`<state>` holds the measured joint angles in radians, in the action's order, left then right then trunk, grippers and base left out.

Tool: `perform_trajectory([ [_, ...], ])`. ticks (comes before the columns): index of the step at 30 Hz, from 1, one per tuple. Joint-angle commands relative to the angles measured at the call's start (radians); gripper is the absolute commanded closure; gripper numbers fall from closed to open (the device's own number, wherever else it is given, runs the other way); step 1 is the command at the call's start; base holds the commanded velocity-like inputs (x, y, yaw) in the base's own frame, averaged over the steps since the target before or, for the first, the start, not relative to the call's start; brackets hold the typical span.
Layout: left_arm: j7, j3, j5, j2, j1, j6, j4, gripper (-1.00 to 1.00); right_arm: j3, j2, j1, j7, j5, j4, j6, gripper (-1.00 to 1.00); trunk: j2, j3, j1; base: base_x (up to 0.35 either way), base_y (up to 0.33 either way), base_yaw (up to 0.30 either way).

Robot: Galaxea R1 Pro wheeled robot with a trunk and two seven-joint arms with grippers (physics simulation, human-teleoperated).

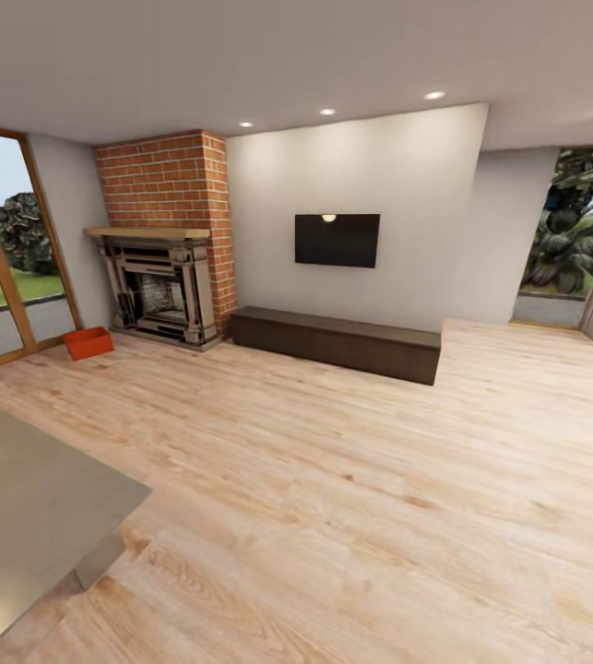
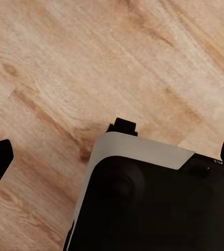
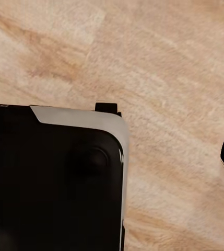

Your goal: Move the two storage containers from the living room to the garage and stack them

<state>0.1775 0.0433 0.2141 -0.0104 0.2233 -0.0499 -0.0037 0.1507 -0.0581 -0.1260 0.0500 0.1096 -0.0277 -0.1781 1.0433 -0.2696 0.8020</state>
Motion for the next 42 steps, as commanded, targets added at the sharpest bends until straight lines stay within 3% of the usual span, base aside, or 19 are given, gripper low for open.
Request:
perform_trajectory([
  [1, 0.002, 0.004, 0.004, 0.0, 0.001, -0.004, 0.001, -1.0, 0.007, 0.0, -0.001, 0.005, 0.011, -0.003, -0.006, -1.0, 0.001, -0.001, 0.001, 0.323, 0.0, 0.0],
  [42, 0.002, 0.004, 0.004, 0.001, 0.001, -0.002, 0.001, -1.0, 0.004, 0.004, -0.001, 0.004, 0.012, -0.003, -0.01, -1.0, 0.001, -0.001, 0.001, 0.323, 0.0, 0.0],
])
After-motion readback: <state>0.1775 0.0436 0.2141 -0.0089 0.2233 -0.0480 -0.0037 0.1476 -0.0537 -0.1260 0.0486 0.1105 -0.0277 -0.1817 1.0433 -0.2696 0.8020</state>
